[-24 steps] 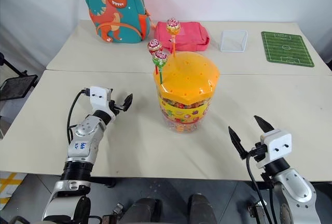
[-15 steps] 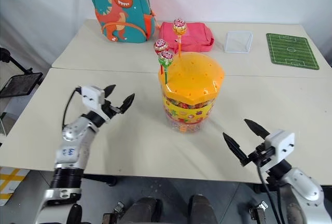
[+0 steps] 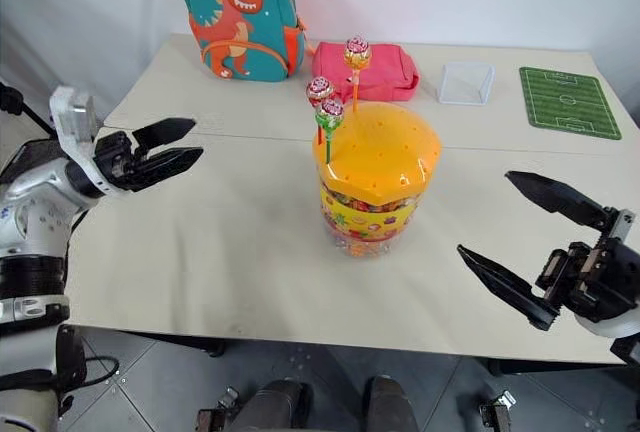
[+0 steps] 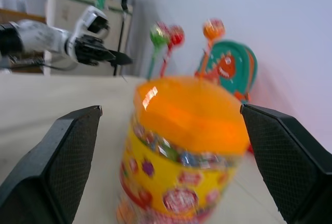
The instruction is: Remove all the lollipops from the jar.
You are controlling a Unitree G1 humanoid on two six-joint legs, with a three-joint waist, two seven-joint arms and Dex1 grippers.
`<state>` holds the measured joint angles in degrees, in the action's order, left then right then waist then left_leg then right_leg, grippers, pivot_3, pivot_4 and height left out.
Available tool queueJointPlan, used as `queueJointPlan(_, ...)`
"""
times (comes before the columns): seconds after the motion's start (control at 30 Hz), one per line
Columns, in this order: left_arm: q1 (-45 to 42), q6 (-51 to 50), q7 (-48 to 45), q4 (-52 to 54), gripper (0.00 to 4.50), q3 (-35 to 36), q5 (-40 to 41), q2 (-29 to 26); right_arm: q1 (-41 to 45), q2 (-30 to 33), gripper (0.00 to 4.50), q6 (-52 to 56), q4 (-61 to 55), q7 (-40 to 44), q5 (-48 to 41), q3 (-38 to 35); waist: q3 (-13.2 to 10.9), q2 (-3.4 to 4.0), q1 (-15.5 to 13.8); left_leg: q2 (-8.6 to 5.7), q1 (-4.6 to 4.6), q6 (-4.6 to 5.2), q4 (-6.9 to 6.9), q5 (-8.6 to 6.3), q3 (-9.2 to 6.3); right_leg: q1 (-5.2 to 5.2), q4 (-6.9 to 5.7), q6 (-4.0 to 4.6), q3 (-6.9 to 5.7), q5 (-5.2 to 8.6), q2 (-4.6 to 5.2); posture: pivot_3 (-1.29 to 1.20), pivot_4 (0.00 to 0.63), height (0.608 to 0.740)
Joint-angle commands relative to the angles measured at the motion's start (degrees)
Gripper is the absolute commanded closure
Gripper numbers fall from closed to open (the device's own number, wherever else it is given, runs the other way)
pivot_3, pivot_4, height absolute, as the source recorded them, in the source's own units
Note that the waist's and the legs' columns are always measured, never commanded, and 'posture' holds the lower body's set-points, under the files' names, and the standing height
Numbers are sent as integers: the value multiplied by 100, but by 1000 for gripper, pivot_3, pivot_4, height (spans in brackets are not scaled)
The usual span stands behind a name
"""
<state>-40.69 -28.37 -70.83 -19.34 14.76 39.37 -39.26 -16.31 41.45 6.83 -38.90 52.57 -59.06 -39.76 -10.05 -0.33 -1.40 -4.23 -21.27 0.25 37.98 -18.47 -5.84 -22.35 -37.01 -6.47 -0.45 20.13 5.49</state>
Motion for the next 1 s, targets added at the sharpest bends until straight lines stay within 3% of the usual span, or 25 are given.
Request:
queueJointPlan(0.03,-68,80,-236,541,0,-379,22,301,-46,-158,21,-42,-226,-215,-70,-220,-1,-2,-10,0,-2,0,3,0,0,-1,0,0,-1,0,-1,0,150,740)
queueJointPlan(0.2,-782,782,313,328,0,-459,-306,972,-341,-256,21,-74,-71,-72,233,-282,-10,-18,-14,1,-8,0,10,1,1,-4,0,0,-2,0,-6,0,150,740)
queueJointPlan(0.43,-1122,755,259,242,0,-678,-298,1431,-346,-534,21,-199,-34,-120,549,-28,-8,-15,38,3,-2,0,4,1,23,-14,-41,-2,12,-1,-10,0,150,740)
queueJointPlan(0.53,-1234,819,305,145,574,-748,-347,1628,-304,-626,0,-194,-80,-218,635,47,-9,-16,10,4,-2,0,10,1,21,-13,-41,-2,12,-1,-11,0,150,740)
queueJointPlan(0.83,-1497,989,153,-179,3194,-950,-482,2022,-311,-738,0,-200,-199,-390,730,57,-10,-18,-5,-1,-4,1,13,1,18,-12,-40,-2,11,-1,-9,0,150,740)
queueJointPlan(1.0,-1542,952,-27,-213,3194,-994,-490,2037,-423,-834,0,-214,-298,-434,756,59,-10,-18,-4,0,-4,0,13,1,18,-12,-41,-2,11,-1,-10,0,150,740)
